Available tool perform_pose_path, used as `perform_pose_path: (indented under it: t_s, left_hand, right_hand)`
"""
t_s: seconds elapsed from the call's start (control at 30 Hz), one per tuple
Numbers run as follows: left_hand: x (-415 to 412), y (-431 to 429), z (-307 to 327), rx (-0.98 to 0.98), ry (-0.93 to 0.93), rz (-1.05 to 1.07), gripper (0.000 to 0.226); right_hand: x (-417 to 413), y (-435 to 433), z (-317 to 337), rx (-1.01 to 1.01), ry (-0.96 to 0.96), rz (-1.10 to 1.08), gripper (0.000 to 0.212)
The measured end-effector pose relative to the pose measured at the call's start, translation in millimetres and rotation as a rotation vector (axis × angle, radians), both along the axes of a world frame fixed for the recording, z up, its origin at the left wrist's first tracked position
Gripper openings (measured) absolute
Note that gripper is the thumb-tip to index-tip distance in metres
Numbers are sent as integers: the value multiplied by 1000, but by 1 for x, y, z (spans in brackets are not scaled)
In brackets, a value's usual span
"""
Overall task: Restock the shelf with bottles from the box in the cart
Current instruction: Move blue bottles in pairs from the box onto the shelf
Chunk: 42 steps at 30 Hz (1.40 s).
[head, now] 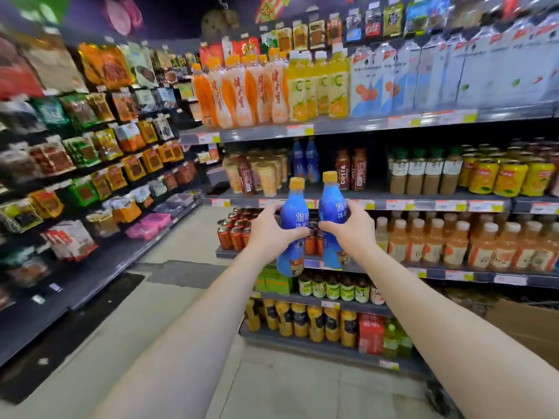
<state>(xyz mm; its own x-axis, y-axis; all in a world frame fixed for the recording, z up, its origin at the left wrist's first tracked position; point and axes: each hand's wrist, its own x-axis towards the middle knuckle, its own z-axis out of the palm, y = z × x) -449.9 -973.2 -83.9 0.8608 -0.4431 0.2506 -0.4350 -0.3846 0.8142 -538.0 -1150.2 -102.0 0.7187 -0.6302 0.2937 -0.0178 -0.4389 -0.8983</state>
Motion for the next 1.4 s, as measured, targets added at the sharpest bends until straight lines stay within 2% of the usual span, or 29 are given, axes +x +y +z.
perform_pose_path:
  t_s: [0.3,0.5,0.67,0.9,0.97,1.07,1.17,1.3,1.4]
  left_hand:
    - [110,0,-12,-91,59,10,79]
    - [195,-34,-31,-54,96,-3,79]
    - [272,-74,-42,55,99,-6,75]
    - [359,-112,-42,45,90,-5,91]
    - [378,-117,-42,16,122,-2,96]
    - [399,-120,-46,8,145,-20,84]
    - [416,-122,-53,8,132,-71,89]
    - [431,-122,-62,-15,136,-147,82]
    - [439,-124,-67,-23,135,-207,88]
  right_hand:
    - [110,6,-3,9,39,-12,57]
    - [206,-32,-26,48,75,-27,57]
    - [296,-71,-32,-1,138,-35,53]
    - [389,-111,-23,3,131,-79,60]
    - [407,-116,-17,0,112,-102,60]
    - [428,-118,-10,-25,62,-141,61]
    - [447,-117,-11,-33,0,-163,68]
    - [466,-114,-28,-10,-65,-216,73]
    - [476,-114,-44,18,-104,-269,69]
